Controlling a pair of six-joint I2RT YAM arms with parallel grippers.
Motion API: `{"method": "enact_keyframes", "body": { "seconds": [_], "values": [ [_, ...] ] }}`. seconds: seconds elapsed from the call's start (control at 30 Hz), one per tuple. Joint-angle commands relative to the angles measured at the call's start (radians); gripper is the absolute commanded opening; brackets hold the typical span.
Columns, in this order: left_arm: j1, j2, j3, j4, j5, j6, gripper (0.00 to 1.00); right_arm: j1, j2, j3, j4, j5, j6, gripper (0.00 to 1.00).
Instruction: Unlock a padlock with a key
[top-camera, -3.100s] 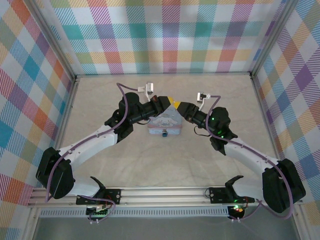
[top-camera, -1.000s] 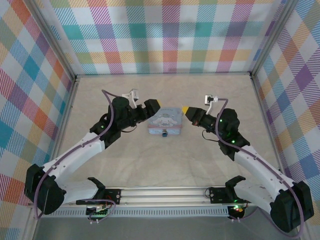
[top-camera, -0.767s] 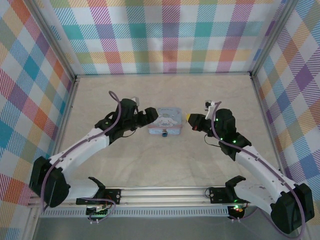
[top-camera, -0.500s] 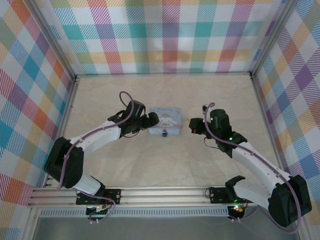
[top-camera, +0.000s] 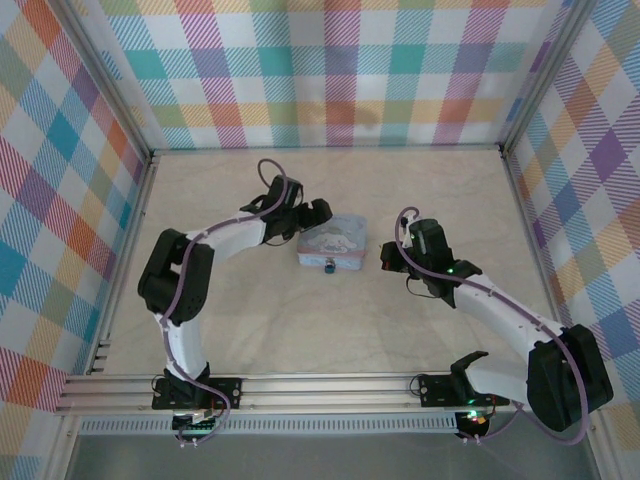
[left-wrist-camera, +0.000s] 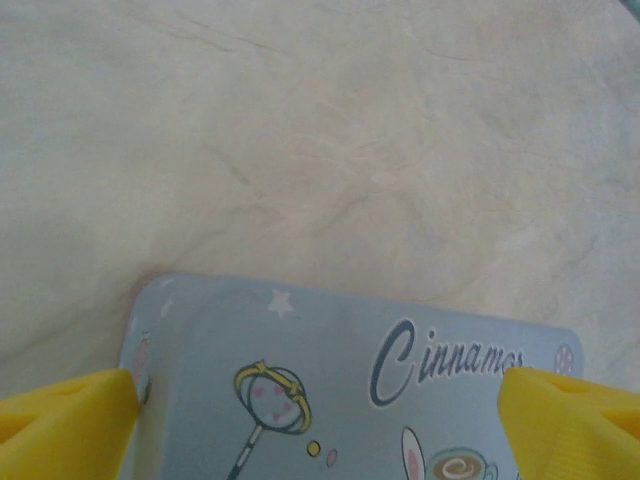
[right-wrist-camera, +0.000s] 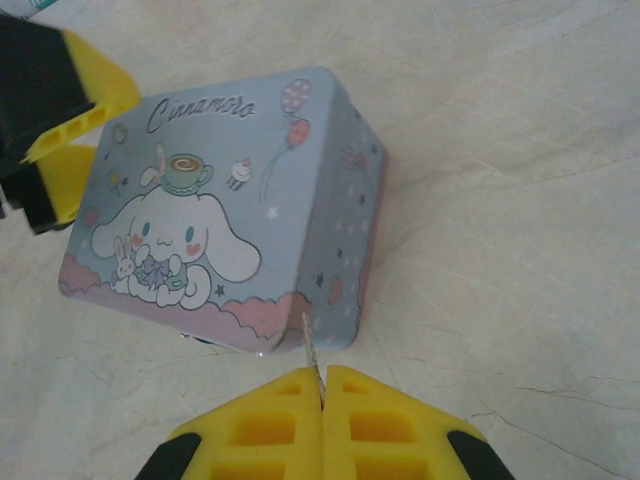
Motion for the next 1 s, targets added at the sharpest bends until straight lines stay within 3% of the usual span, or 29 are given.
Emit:
{"method": "enact_keyframes", "body": {
  "seconds": [0.0, 0.1, 0.2, 0.3, 0.5, 0.7, 0.83, 0.97],
  "values": [
    [0.003, 0.059, 0.073, 0.036, 0.119, 0.041, 0.92, -0.005, 0.008, 0.025, -0.002, 0.012, -0.024, 0.00],
    [0.000, 0.117, 0.135, 0.034, 0.200, 0.055, 0.92, -0.005, 0.016, 0.031, -0.005, 0.011, -0.030, 0.00],
    [0.000, 0.104, 0.128, 0.029, 0.186, 0.062, 0.93, -0.005, 0.025, 0.054, -0.022, 0.020, -0.048, 0.00],
    [0.003, 0.027, 0.049, 0.045, 0.142, 0.077, 1.00, -0.006, 0.034, 0.095, -0.043, 0.032, -0.077, 0.00],
    [0.003, -0.185, -0.138, 0.049, 0.087, 0.119, 1.00, -0.041, 0.127, 0.217, -0.071, 0.026, -0.117, 0.00],
    [-0.022, -0.373, -0.405, 0.210, 0.143, 0.110, 1.00, -0.083, 0.283, 0.379, -0.101, 0.011, -0.142, 0.00],
    [-0.085, -0.430, -0.537, 0.327, 0.147, 0.148, 1.00, -0.088, 0.409, 0.503, -0.120, 0.013, -0.168, 0.00],
    [-0.132, -0.396, -0.540, 0.300, 0.118, 0.198, 1.00, -0.092, 0.520, 0.603, -0.137, 0.004, -0.171, 0.00]
  ]
}}
